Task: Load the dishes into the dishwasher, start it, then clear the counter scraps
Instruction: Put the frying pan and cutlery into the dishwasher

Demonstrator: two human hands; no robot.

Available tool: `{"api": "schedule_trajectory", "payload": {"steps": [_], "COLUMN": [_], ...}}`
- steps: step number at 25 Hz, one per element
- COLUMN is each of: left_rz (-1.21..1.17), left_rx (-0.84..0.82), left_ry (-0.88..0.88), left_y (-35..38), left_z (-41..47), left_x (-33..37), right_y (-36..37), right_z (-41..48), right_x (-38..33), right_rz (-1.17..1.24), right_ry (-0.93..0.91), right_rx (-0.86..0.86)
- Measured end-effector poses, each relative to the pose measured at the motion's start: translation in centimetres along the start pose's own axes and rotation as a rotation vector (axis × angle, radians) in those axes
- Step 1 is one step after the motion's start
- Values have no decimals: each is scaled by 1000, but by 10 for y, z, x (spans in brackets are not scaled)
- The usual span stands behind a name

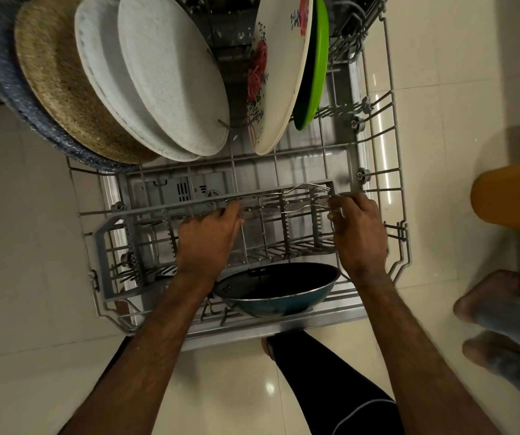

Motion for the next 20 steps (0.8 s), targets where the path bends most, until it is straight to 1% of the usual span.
{"api": "schedule_trajectory", "payload": {"steps": [3, 5, 7, 9, 12, 15, 18, 20], "left_rz": [-94, -121, -96, -75, -76, -88, -114, -101], "left_rx": [-135, -195, -285, -313, -252, -114, 45, 97], "left_ry": [-111, -145, -166, -178, -230, -229, -250, -266], "left_y": [-13, -27, -46, -79, -155, -255, -362, -426], "left_z": [-21, -41, -55, -61, -62, -65, -72, -79], "left_x": [-2, 3, 7, 5, -11, -39, -90, -130], "right_y": [-21, -34, -48, -71, -115, -172, -233, -267], "right_z": [-23, -46, -63, -71, -78, -87, -93, -100], "right_x": [1, -8, -33, -72, -152, -255, -365, -432], "right_rz": [107, 127, 107, 90, 80, 75, 44, 31], "right_ry": [69, 83, 23, -41, -132, -278, -422, -490], "right_rx": [54, 46, -5, -29, -4, 41, 134, 196]}}
Point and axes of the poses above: each hand's wrist, its own z-axis towards the middle knuckle, its own y-axis out of the palm, x = y × z, the point moved 7 cm from there along z, towards the middle knuckle, and after that the axes turned 4 degrees about -x, right-handed, at the moved point
